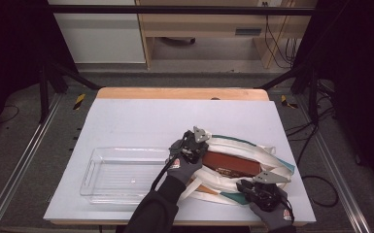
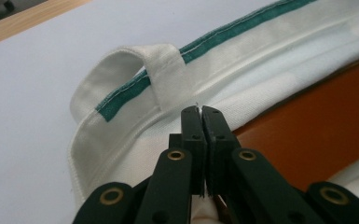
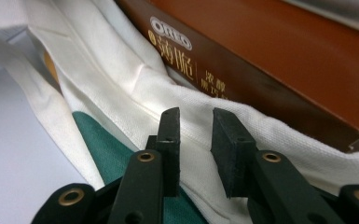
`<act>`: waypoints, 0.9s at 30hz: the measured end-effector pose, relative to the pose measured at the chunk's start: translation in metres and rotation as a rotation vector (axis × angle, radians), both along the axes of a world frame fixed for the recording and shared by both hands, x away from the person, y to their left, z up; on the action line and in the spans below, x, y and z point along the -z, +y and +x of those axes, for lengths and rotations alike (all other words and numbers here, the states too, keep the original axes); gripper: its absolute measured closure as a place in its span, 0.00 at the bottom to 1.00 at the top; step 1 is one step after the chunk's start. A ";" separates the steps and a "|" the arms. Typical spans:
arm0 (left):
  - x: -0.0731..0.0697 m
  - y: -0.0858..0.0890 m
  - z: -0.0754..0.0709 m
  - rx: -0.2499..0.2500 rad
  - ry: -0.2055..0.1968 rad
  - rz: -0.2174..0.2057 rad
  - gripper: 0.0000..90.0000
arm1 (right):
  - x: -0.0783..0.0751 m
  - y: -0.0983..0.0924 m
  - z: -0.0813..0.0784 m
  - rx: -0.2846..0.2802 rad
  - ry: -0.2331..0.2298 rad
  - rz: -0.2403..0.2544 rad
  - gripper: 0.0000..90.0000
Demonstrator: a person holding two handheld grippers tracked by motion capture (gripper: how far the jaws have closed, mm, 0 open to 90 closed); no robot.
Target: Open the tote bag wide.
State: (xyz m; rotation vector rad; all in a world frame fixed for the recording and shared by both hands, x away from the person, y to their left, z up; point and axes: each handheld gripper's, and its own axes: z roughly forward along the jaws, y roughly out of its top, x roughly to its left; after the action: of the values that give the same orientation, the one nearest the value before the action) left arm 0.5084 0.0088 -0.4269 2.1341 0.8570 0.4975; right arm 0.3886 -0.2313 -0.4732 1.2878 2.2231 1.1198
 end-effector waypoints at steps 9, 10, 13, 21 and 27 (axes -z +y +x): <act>0.015 -0.004 0.009 -0.076 -0.001 -0.026 0.98 | 0.004 0.001 -0.001 -0.005 0.030 -0.004 0.83; 0.016 -0.003 0.010 -0.077 -0.005 -0.028 0.98 | 0.004 0.001 -0.001 -0.005 0.029 -0.005 0.83; 0.019 -0.002 0.011 -0.085 -0.001 -0.052 0.96 | 0.004 0.001 -0.001 -0.007 0.020 -0.002 0.83; 0.006 0.003 0.005 -0.067 -0.018 -0.122 0.72 | -0.014 -0.007 -0.005 0.012 -0.098 0.047 0.70; -0.021 0.022 -0.014 0.020 -0.111 -0.222 0.68 | -0.035 -0.016 -0.004 0.035 -0.199 0.051 0.61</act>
State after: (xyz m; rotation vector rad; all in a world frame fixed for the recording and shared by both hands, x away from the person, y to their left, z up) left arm 0.4944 0.0312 -0.4055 1.8930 0.7889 0.4824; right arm 0.3843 -0.2474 -0.4384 1.1748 2.0319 1.2413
